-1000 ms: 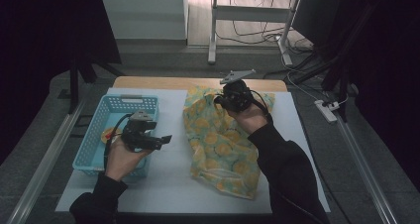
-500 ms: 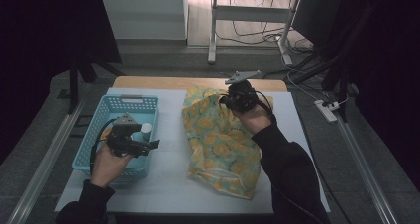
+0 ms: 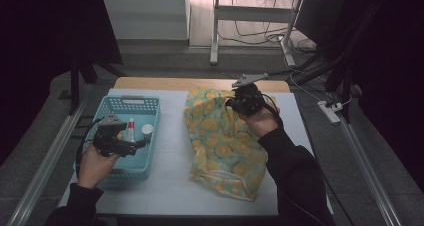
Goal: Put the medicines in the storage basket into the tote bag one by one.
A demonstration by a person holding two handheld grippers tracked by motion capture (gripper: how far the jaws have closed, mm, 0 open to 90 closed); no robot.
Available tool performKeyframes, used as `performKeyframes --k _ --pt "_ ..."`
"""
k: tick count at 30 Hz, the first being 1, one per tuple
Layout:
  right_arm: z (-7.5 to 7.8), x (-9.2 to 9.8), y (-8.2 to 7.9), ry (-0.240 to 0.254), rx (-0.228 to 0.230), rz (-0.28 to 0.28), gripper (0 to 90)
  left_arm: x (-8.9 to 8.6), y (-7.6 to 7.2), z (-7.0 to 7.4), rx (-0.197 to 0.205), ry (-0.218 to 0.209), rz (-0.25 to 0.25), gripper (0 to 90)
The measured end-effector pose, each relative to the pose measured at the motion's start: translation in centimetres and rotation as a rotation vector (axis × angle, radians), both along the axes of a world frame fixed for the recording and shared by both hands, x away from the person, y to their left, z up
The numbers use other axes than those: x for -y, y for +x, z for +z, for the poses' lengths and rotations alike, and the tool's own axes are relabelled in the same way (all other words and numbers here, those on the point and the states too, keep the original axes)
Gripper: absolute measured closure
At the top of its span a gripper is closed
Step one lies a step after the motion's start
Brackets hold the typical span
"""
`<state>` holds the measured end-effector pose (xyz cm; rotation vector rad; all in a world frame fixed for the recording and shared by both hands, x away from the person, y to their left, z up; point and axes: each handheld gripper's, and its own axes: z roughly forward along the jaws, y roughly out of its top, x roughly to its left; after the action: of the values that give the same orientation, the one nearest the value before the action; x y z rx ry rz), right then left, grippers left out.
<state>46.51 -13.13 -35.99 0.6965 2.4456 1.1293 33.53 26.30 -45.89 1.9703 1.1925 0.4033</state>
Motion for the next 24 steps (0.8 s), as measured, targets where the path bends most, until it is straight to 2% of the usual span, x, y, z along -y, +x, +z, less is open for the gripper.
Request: performKeyframes --k 7,13,17,20,24 --pt "-0.4 -0.1 0.0 -0.002 -0.008 0.002 89.4 -1.9 0.2 -0.5 -0.024 0.008 0.051 0.0" --pt "-0.5 0.1 0.0 0.001 -0.01 0.001 89.4 -3.5 0.4 -0.7 -0.049 0.031 0.116 0.0" --pt "-0.6 0.0 0.1 0.0 -0.012 0.002 89.4 -4.3 0.8 -1.1 -0.062 0.073 0.147 0.0" --pt "-0.6 0.0 0.1 -0.001 -0.013 0.003 89.4 -4.8 1.4 -1.5 -0.087 0.088 0.164 0.0" --pt "-0.7 -0.1 0.0 -0.002 -0.014 0.005 89.4 -5.6 2.7 -2.4 -0.147 0.12 0.193 0.0"
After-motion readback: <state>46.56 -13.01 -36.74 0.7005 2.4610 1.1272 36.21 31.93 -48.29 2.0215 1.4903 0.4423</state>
